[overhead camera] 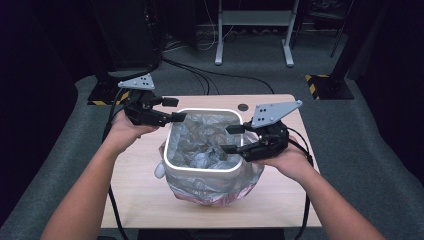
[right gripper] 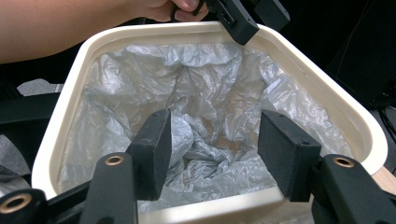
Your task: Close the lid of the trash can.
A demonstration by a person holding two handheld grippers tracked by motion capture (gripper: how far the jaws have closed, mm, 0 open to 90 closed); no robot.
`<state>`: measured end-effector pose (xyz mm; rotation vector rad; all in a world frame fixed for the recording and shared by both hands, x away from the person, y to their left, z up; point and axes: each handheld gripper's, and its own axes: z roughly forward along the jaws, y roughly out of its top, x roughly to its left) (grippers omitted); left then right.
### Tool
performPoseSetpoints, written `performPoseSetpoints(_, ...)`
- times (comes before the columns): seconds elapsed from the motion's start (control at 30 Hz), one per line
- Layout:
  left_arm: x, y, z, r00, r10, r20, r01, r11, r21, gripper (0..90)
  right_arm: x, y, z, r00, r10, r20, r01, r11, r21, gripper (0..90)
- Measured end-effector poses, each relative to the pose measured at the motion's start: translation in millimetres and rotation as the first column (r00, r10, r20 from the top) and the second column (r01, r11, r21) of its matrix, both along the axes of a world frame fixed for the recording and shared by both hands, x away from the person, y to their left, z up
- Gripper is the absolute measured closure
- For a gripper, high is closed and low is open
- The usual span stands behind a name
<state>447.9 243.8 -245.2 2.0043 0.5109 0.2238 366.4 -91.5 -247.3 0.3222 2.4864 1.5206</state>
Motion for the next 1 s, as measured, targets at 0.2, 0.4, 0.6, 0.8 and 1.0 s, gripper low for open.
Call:
performPoseSetpoints(0.2, 0.3, 1.5, -4.3, 0.9999, -0.002, -0.013, 0.002, 0.9998, -0.022, 34.5, -3.4, 0.9, -0.6, 1.0, 0.003, -0.003, -0.003, 1.0, 0.004, 43.8)
performPoseSetpoints(0.4, -0.3, 1.2, -4.5, 1.0, -0.003, -0.006, 0.003, 0.9999, -0.016, 34.5, -20.8, 3.1, -4.6, 0.9999, 0.014, 0.005, -0.014, 0.9997, 0.021, 42.5)
performPoseSetpoints(0.6, -0.7, -1.2, -6.7, 1.0, -0.006, -0.006, 0.006, 0.9999, -0.012, 34.3, -34.3, 1.0, -11.6, 0.9998, -0.008, 0.018, 0.007, 0.9977, 0.068, 43.7)
performPoseSetpoints(0.8, 1.0, -4.7, -11.8, 0.9999, -0.007, -0.015, 0.006, 0.9999, -0.013, 34.4, -37.5, 1.4, -20.1, 0.9982, -0.008, 0.06, 0.003, 0.9973, 0.073, 43.8)
performPoseSetpoints(1.0, 5.7, -9.8, -20.4, 0.9994, 0.0, -0.034, 0.001, 0.9994, 0.035, 33.9, -37.0, 1.2, -24.5, 0.998, -0.016, 0.062, 0.01, 0.996, 0.089, 45.0)
